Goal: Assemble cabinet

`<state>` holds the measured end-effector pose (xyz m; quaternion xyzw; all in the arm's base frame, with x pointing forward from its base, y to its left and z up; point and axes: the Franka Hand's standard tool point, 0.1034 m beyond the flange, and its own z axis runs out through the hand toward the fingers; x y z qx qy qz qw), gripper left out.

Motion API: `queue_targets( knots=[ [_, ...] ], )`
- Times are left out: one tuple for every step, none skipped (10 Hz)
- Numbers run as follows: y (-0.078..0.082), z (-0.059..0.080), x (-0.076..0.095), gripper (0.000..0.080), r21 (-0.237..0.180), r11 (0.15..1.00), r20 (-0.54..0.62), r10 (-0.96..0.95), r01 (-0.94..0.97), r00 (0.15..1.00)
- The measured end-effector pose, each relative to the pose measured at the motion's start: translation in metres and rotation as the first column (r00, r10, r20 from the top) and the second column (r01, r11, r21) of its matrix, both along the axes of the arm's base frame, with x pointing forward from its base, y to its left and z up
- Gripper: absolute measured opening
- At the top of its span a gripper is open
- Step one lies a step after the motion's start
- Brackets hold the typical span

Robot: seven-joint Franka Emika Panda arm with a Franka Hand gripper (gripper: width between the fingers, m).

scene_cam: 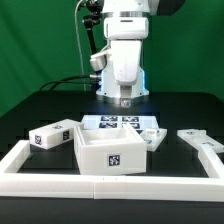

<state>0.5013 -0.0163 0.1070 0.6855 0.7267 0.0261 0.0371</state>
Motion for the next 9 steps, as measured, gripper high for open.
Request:
queue_targets(
  knots=[
    [-0.001, -0.004, -0.002, 0.0797, -0.009, 1.000, -0.005, -0.004, 0.004, 1.000],
    [-0.001, -0.004, -0.001, 0.0797, -0.009, 1.000, -0.004, -0.005, 0.005, 1.000],
    [-0.001, -0.004, -0.002, 0.0797, -0.009, 1.000, -0.005, -0.005, 0.005, 1.000],
    [-0.001, -0.004, -0.002, 0.0797, -0.009, 1.000, -0.006, -0.005, 0.005, 1.000],
    [-0.004, -0.007, -0.003, 0.0797, -0.013, 0.999, -0.005, 0.051, -0.051, 0.999],
    [-0.011, -0.015, -0.007, 0.0797, -0.016, 0.993, -0.008, 0.115, -0.115, 0.993],
    [-0.014, -0.021, -0.011, 0.0797, -0.014, 0.992, -0.014, 0.128, -0.128, 0.992],
    [-0.014, -0.024, -0.013, 0.0797, -0.014, 0.990, -0.017, 0.140, -0.141, 0.990],
    [-0.016, -0.029, -0.017, 0.0797, -0.013, 0.987, -0.020, 0.159, -0.159, 0.987]
  ],
)
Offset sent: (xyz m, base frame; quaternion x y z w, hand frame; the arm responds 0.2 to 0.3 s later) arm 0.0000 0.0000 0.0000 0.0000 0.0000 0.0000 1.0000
